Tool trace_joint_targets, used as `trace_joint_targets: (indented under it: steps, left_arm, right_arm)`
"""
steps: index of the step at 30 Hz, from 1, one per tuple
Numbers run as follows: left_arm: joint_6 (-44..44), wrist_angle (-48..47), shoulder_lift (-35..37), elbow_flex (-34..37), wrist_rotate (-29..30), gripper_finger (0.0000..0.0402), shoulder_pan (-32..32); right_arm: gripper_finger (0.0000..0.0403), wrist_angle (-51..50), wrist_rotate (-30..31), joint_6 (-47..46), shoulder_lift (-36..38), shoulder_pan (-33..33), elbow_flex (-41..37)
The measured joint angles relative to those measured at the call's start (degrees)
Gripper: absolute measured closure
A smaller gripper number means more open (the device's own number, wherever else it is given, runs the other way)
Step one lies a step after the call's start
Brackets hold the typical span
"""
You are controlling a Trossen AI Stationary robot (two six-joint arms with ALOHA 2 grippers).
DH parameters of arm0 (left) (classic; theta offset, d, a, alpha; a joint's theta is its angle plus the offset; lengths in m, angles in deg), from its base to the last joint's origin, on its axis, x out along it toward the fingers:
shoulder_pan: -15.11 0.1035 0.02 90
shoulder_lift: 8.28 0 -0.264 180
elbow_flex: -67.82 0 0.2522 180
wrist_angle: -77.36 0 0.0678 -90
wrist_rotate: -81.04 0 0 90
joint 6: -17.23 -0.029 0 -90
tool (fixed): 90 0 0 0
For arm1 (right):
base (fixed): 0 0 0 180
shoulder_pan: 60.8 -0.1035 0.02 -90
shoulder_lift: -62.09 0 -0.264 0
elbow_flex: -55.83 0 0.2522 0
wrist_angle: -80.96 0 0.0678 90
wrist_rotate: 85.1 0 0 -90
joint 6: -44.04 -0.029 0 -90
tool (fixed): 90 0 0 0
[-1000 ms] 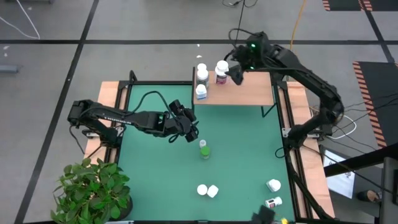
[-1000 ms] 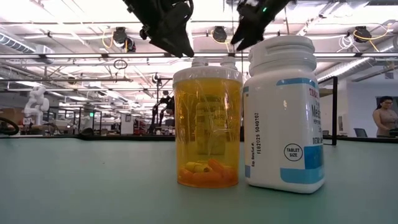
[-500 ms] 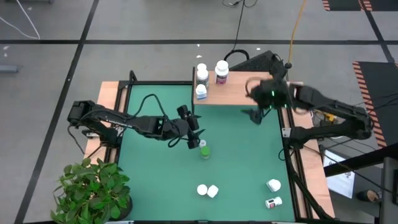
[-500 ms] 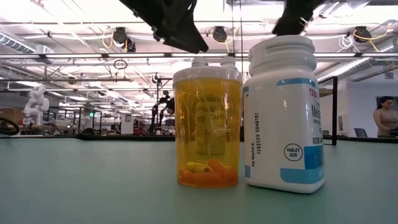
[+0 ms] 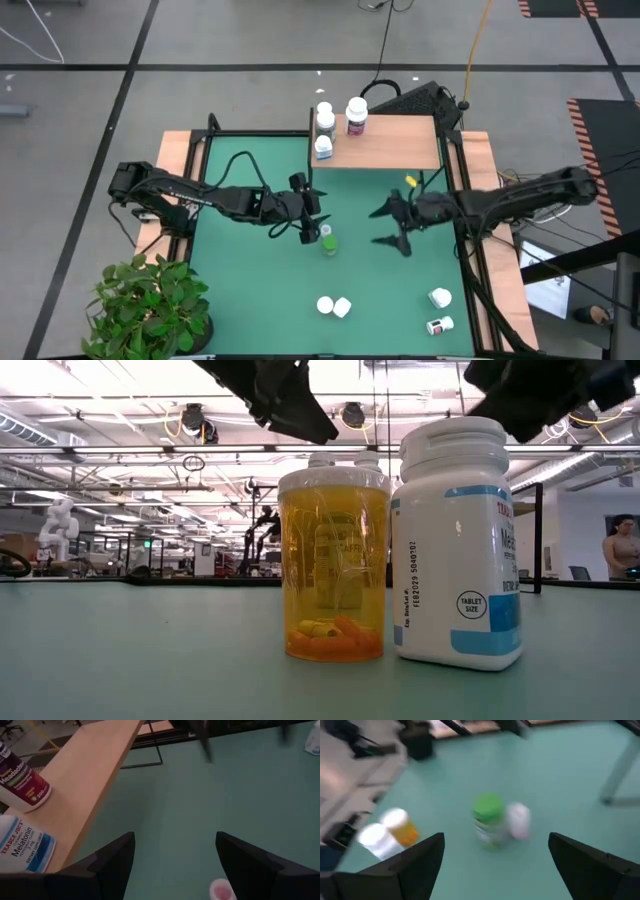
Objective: Pick and place medicine bottles onto shelf by color
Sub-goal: Put the green pill bottle on the shelf
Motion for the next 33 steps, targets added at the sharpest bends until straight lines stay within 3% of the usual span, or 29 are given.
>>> trace_joint_targets:
  steps: [6, 15, 23, 33]
  left_arm:
    - [0.0, -0.02, 0.0, -0.01, 0.0, 0.0121, 0.0]
    - [1.89, -0.02, 0.0, 0.01, 2.65, 0.0121, 0.25]
    - [4.58, -0.56, 0.07, 0.01, 4.63, 0.0121, 1.88]
    - [5.45, -2.57, 0.07, 0.01, 4.61, 0.0121, 1.88]
  right_arm:
    - [0.0053, 17.81, 1.77, 4.68, -9.98, -5.21, -1.89]
    - [0.0053, 39.33, 2.86, 7.75, -27.77, -3.96, -1.33]
    - [0.0053, 36.94, -3.13, 10.9, -40.17, -1.85, 8.96]
    - [0.0067, 36.56, -2.51, 11.15, -44.84, -1.45, 11.62]
